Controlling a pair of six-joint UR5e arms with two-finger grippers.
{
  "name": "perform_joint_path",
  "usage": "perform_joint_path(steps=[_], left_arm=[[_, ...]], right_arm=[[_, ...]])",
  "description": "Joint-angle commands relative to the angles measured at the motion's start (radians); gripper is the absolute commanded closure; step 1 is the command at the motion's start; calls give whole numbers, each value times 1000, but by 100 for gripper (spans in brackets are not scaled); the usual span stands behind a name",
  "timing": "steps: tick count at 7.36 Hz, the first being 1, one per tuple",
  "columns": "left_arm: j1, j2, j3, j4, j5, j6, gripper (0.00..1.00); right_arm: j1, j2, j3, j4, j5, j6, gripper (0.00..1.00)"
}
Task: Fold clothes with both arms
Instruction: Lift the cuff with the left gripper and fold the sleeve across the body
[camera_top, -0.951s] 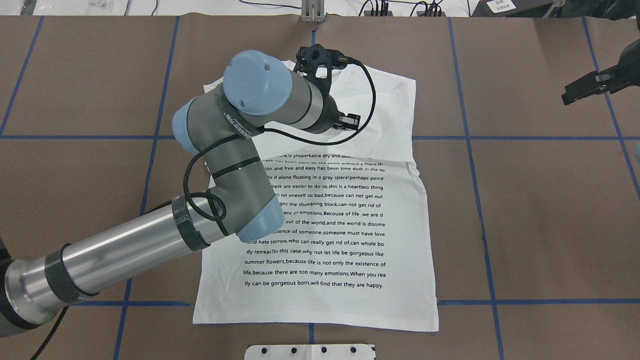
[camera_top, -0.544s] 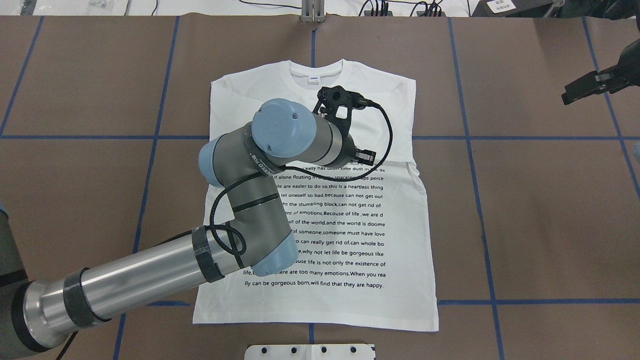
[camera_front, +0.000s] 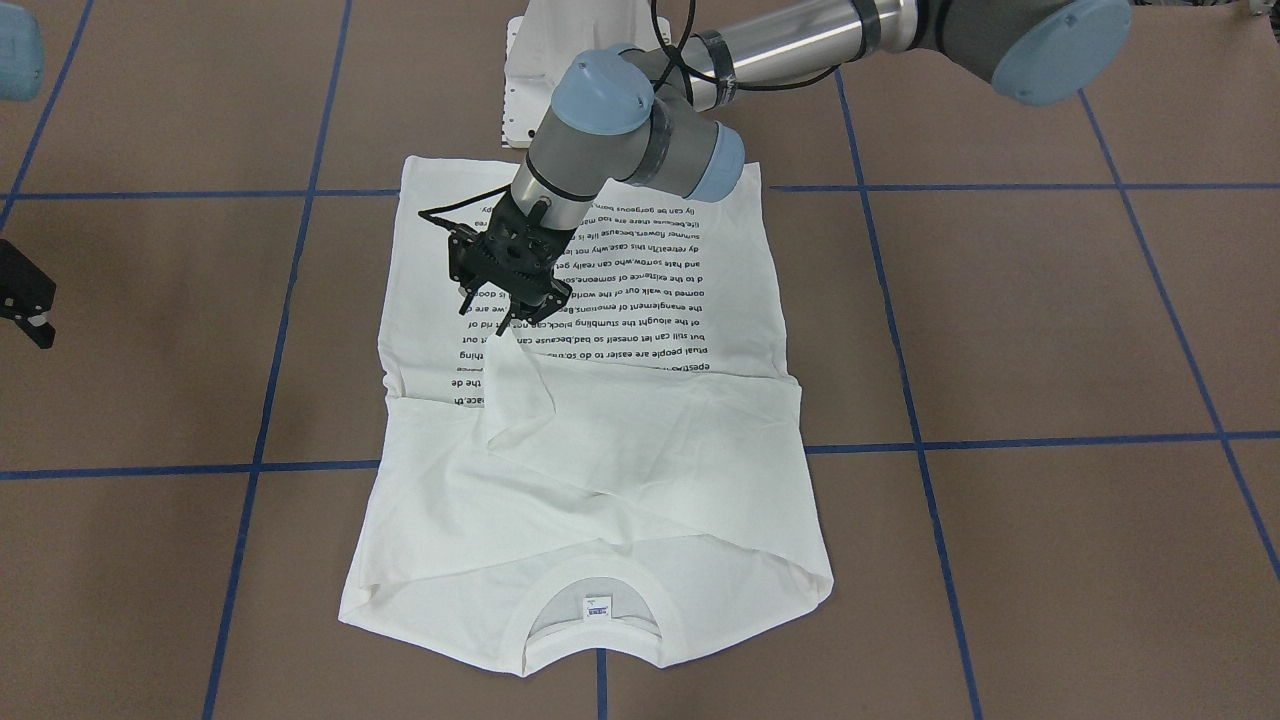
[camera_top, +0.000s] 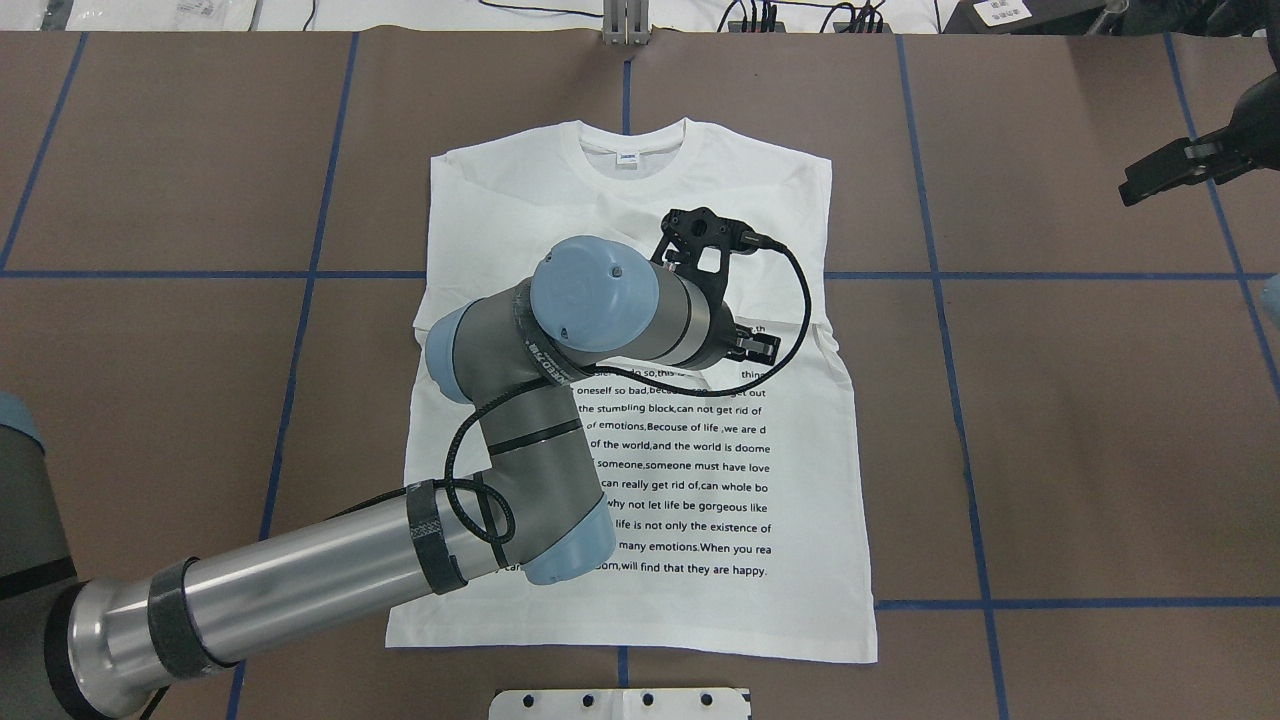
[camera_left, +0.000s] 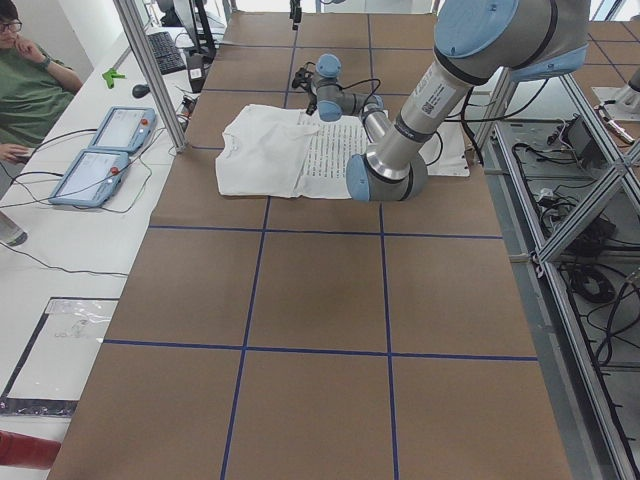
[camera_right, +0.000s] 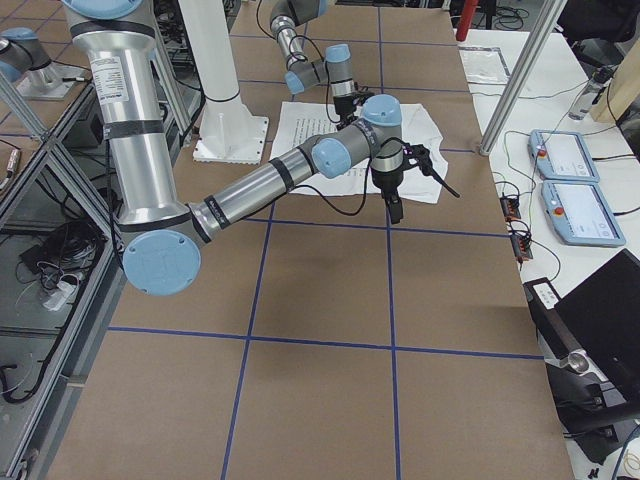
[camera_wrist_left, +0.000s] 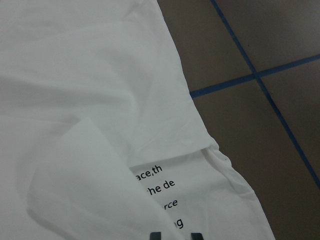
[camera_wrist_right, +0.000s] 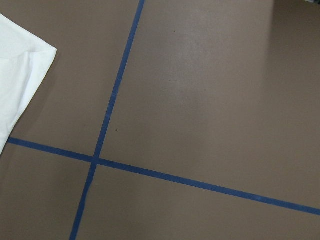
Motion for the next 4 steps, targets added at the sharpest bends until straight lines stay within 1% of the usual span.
perform_joint_path(steps=[1,2,3,4], left_arm=[[-48,24,-38,74,-8,93,0],[-103,70,-98,136,-12,167,0],[-174,141,-156,151,-76,259,0],[-264,198,-174,153,-179,318,0]], right_arm=[[-66,88,-14,0,-8,145,0],[-133,151,-39,1,-50,240,0],[-231,213,-56,-8,-143,349,0],[-311,271,-85,-11,-205,454,0]])
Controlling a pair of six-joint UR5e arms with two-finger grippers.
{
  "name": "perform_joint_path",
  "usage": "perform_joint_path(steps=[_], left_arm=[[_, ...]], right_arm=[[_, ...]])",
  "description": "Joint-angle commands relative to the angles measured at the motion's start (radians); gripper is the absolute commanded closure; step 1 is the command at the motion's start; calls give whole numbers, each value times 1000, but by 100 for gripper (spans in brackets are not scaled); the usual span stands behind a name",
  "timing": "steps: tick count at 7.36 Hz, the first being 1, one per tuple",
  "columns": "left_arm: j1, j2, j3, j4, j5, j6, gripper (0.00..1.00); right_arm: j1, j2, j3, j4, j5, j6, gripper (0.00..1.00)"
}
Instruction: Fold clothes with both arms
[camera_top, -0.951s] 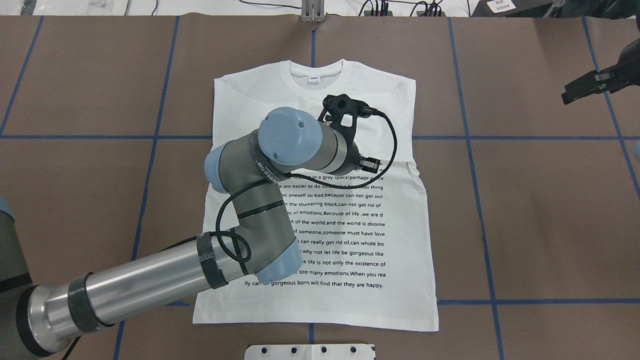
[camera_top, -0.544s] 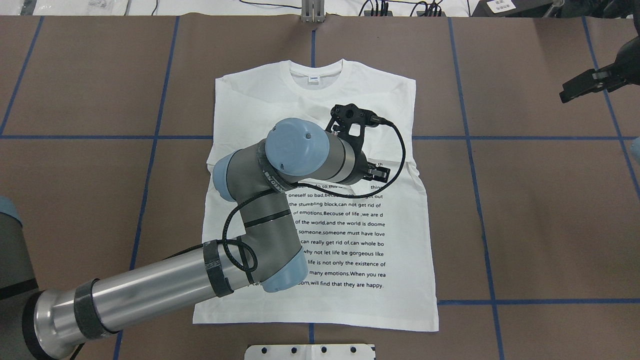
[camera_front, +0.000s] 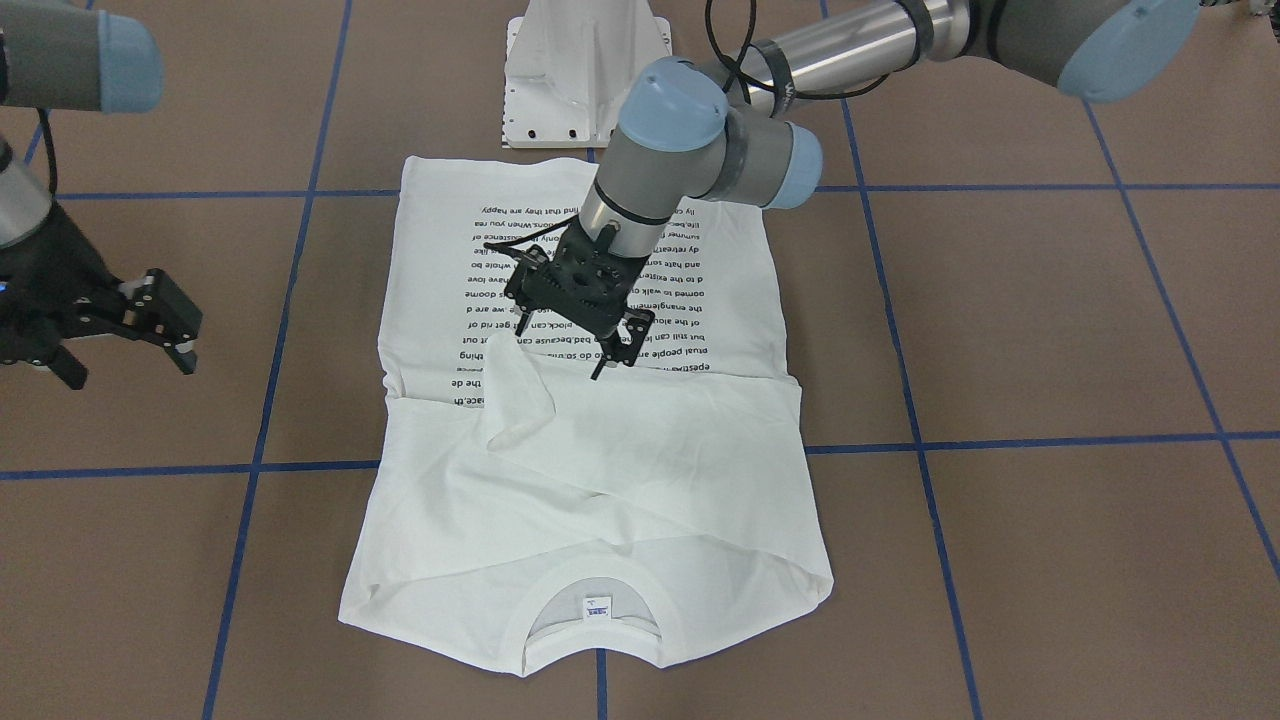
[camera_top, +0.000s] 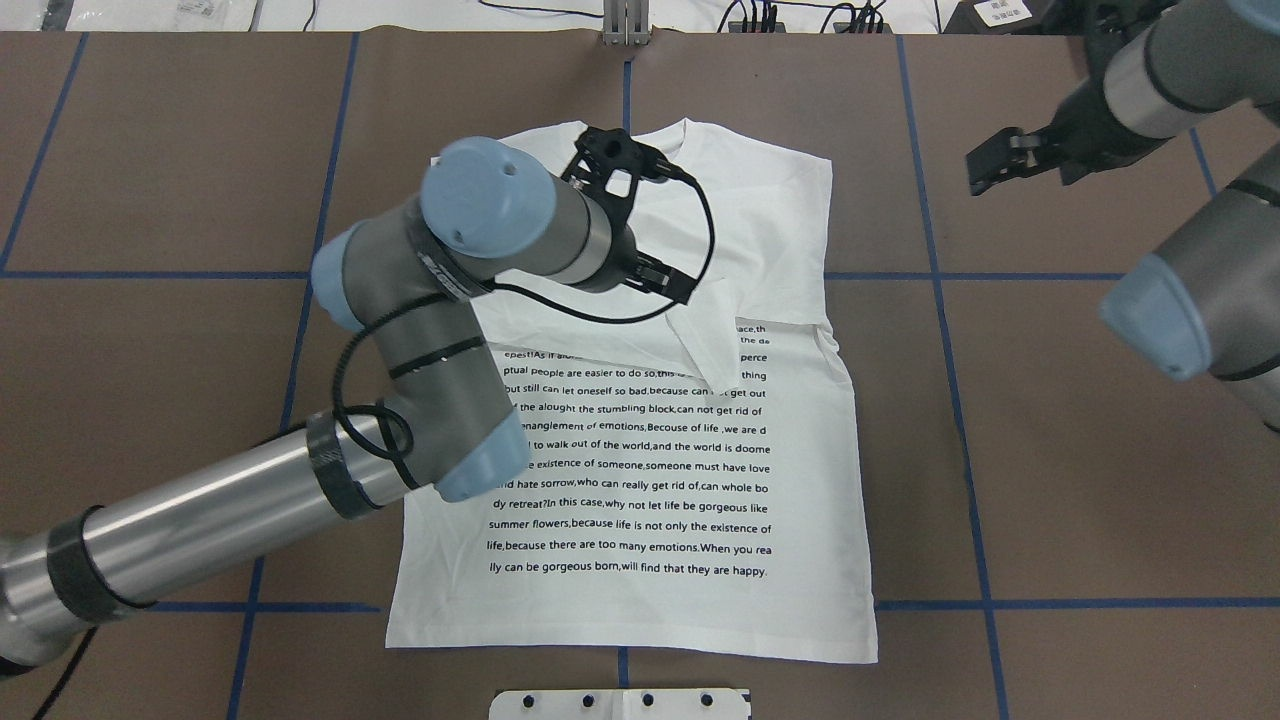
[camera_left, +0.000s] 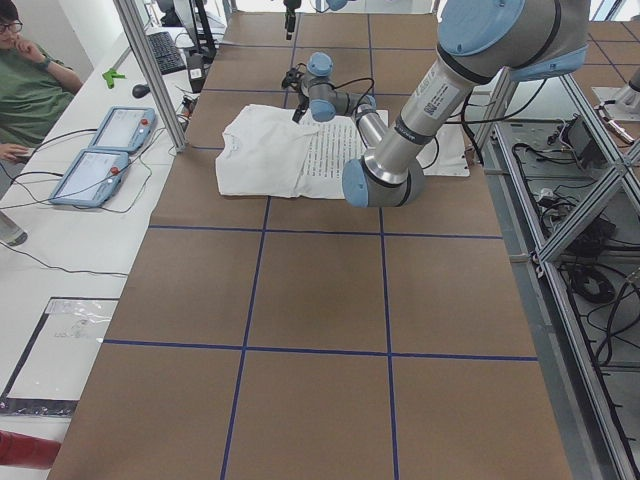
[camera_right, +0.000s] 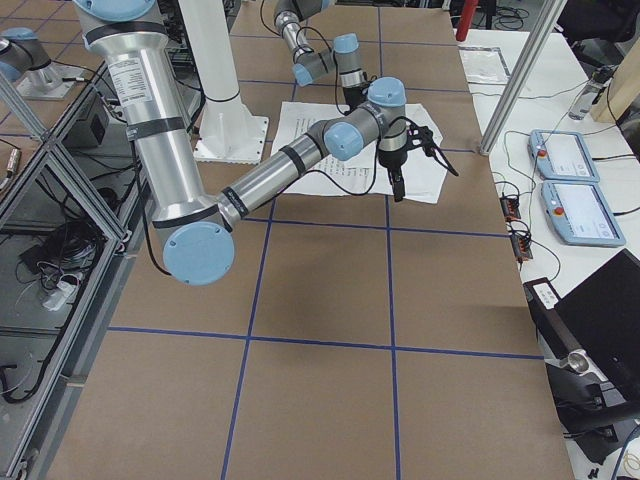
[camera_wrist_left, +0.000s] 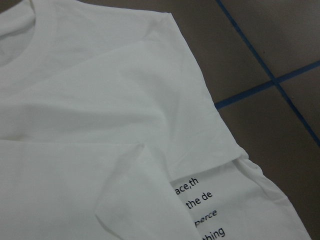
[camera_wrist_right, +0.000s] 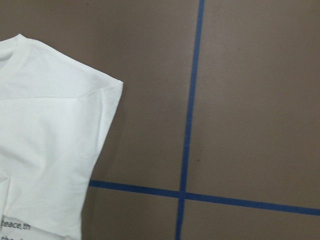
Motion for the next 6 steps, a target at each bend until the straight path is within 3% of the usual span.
perform_joint_path(steps=[1,3,5,6], left_arm=[[-171,133,-76,16,-147,198,0],[-321,253,-119,13,-246,448,0],[-362,289,-119,10,-284,533,0],[-362,290,-119,7,-284,533,0]], right_arm=[[-183,123,-47,-8,-137,222,0],[-329,267,-140,-89,-318,343,0],[-397,471,-391,-131,-399,426,0],[-410,523,-485,-129,-435,434,1]])
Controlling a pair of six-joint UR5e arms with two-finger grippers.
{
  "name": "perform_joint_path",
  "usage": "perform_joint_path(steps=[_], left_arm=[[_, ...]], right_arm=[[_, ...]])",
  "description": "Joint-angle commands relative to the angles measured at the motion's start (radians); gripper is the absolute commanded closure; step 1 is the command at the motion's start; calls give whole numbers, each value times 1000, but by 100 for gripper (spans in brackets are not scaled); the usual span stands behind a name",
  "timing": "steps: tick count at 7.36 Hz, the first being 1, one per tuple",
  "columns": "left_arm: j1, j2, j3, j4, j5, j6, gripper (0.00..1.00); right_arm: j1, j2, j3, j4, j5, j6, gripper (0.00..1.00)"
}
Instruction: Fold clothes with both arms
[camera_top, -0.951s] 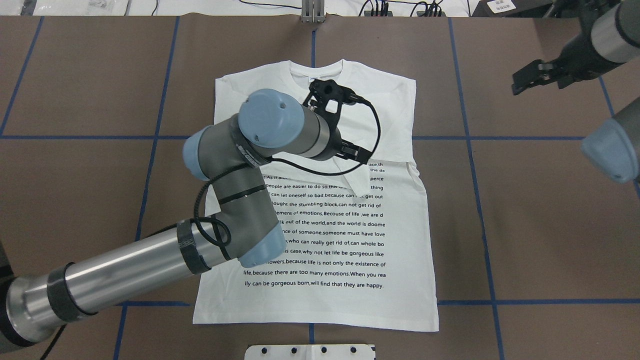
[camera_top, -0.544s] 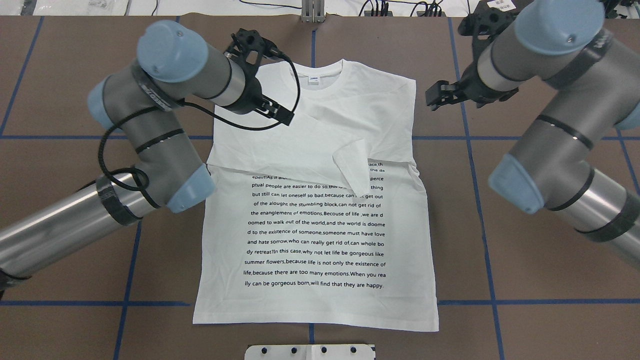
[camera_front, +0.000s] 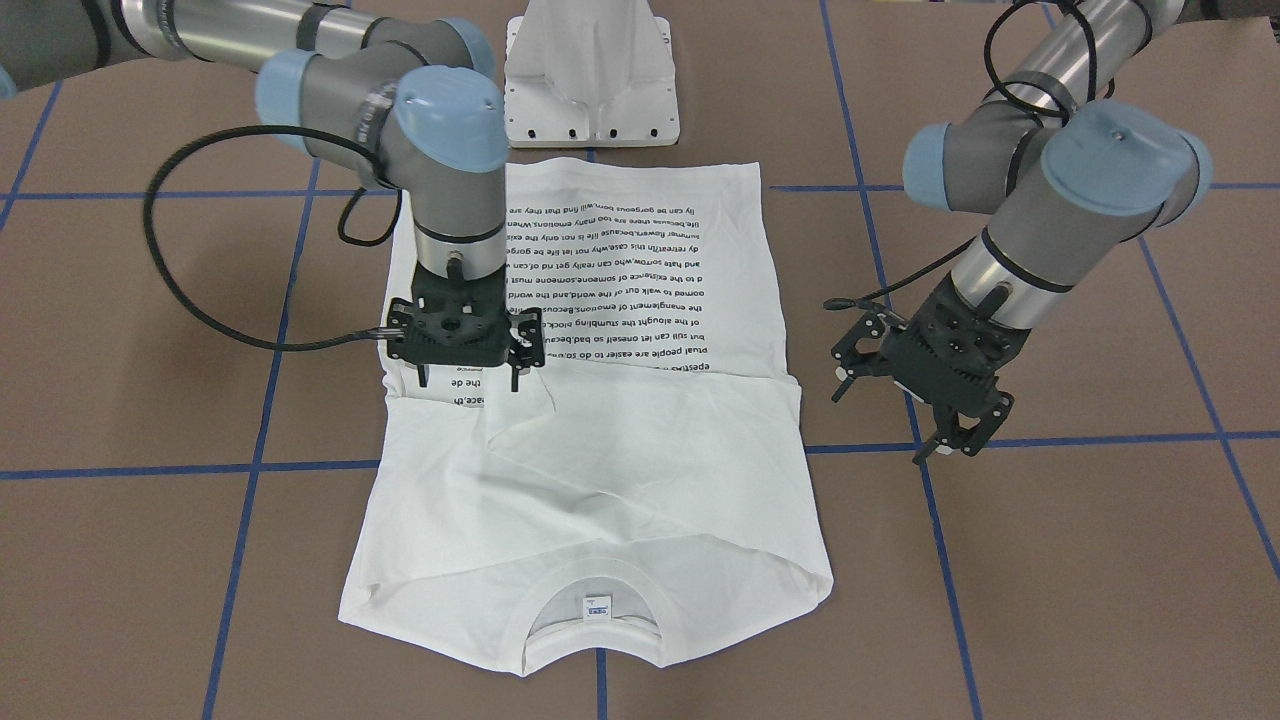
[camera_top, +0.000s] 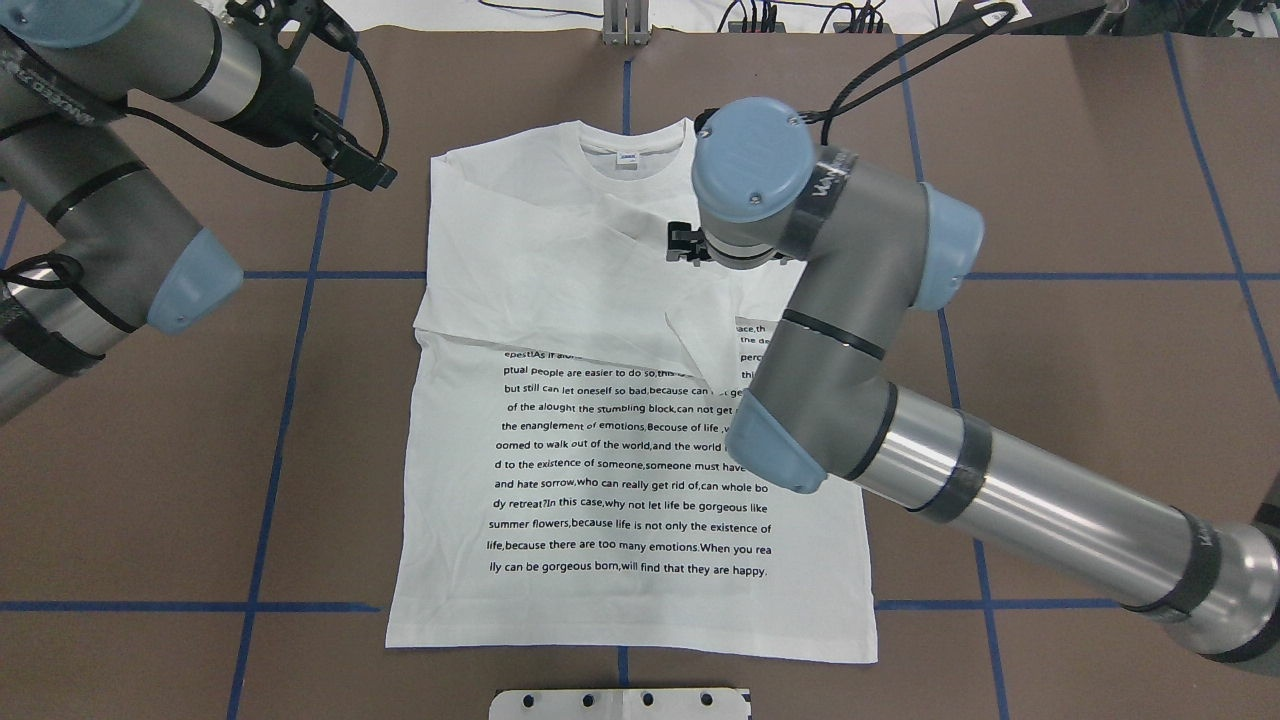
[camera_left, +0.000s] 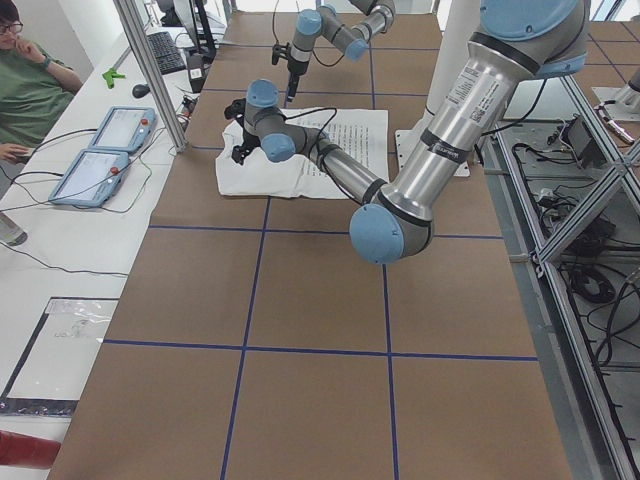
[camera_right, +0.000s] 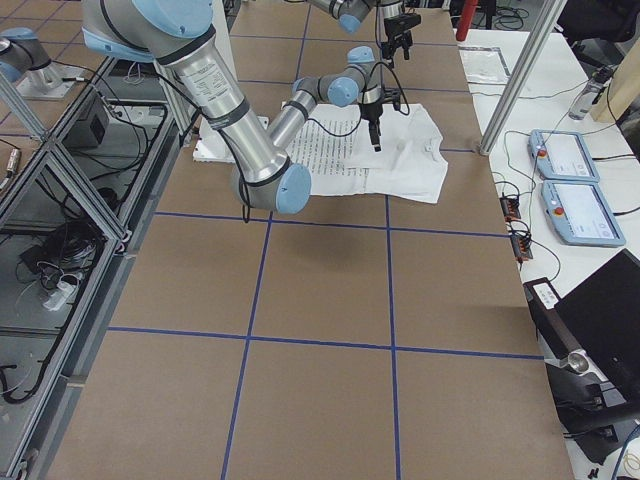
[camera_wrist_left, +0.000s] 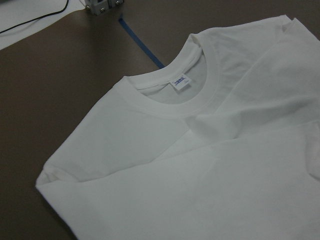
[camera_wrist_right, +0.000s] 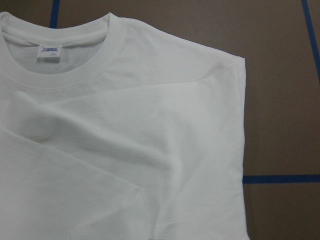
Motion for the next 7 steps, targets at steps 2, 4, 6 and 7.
perform_joint_path(steps=[2,4,6,7], left_arm=[[-10,22,-4,-7,-7,17,0],[-9,25,-7,-8,-7,9,0],[-7,25,-7,-8,-6,5,0],[-7,25,-7,-8,-6,5,0]], right_arm=[[-57,99,-189,-6,-82,42,1],[-68,153,-291,-2,-100,75,1],[-70,139,-310,-11,-142,38,1],[-70,130,-307,-38,-145,11,1]])
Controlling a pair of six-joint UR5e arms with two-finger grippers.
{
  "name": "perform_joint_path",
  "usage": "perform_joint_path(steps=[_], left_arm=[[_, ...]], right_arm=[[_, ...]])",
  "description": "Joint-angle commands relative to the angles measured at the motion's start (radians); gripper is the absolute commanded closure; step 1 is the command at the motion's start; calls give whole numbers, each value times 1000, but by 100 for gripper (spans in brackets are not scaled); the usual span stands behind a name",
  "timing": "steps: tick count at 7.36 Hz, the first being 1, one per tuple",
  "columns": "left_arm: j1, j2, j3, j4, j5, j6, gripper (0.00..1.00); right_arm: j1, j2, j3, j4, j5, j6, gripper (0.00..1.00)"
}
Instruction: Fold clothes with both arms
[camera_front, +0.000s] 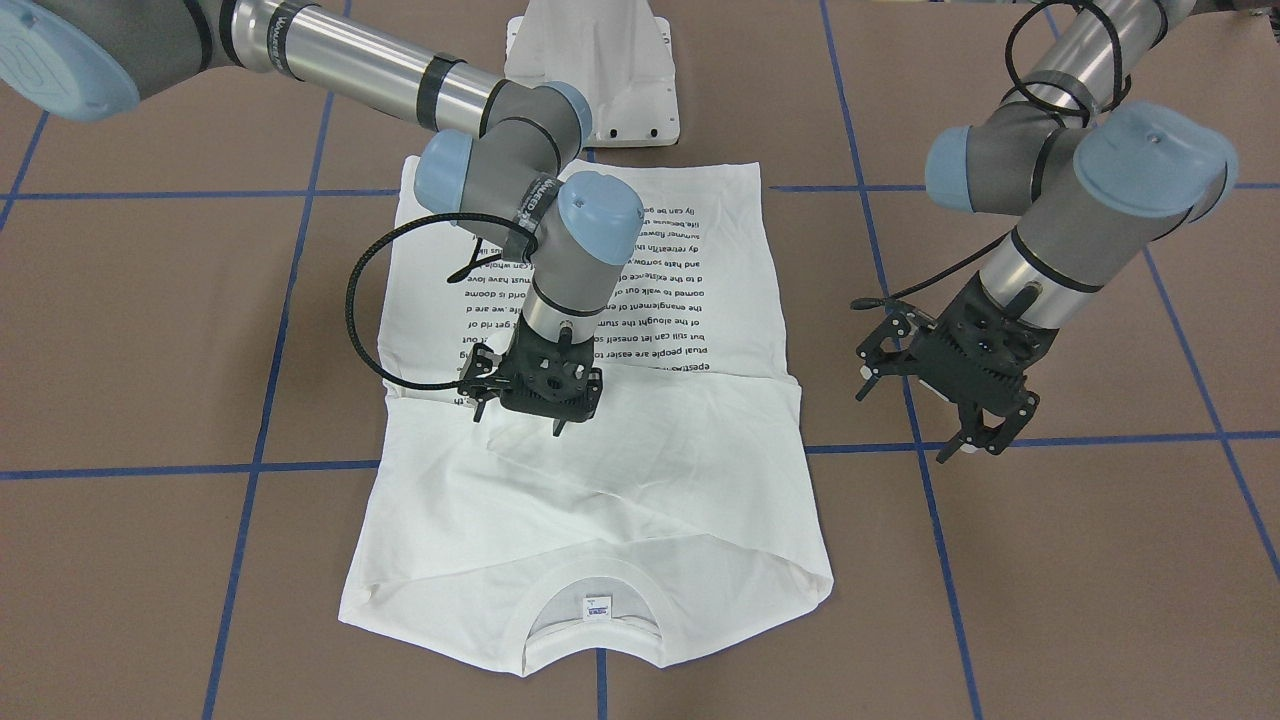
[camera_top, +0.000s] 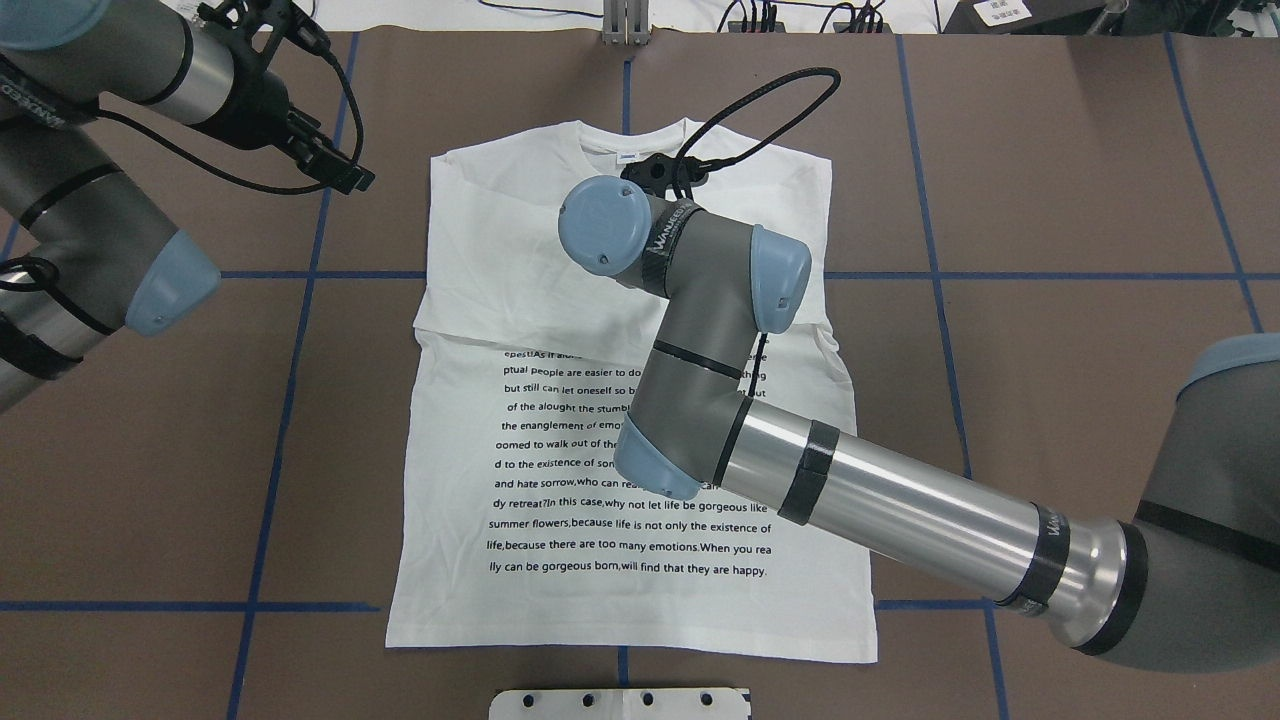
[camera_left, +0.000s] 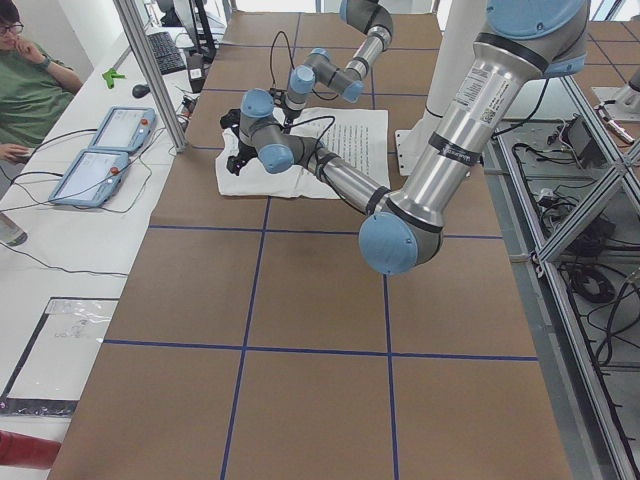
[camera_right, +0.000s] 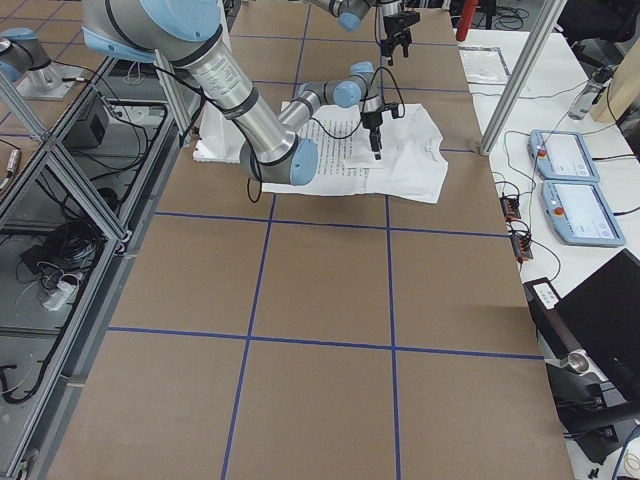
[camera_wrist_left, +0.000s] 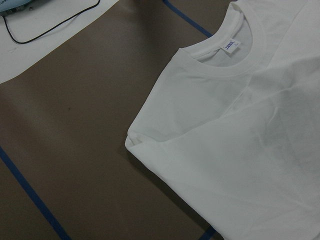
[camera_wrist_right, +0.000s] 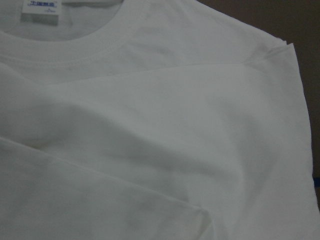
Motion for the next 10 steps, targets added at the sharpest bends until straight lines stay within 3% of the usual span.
perform_joint_path(steps=[1,3,5,8,9,10], left_arm=[[2,0,0,0,2,-3,0],[2,0,0,0,2,-4,0],[2,0,0,0,4,-4,0],[5,-2,-12,-2,4,-58,0],[7,1,-32,0,5,-64,0],[11,29,-64,0,5,-110,0]], right_arm=[[1,-19,7,-62,-14,-68,1],[2,-58,36,-121,-41,-121,0],[39,-187,211,-213,-69,-312,0],[129,-324,359,-201,-74,-510,0],[149,-327,422,-201,-55,-512,0],[157,-364,526,-190,36,-500,0]])
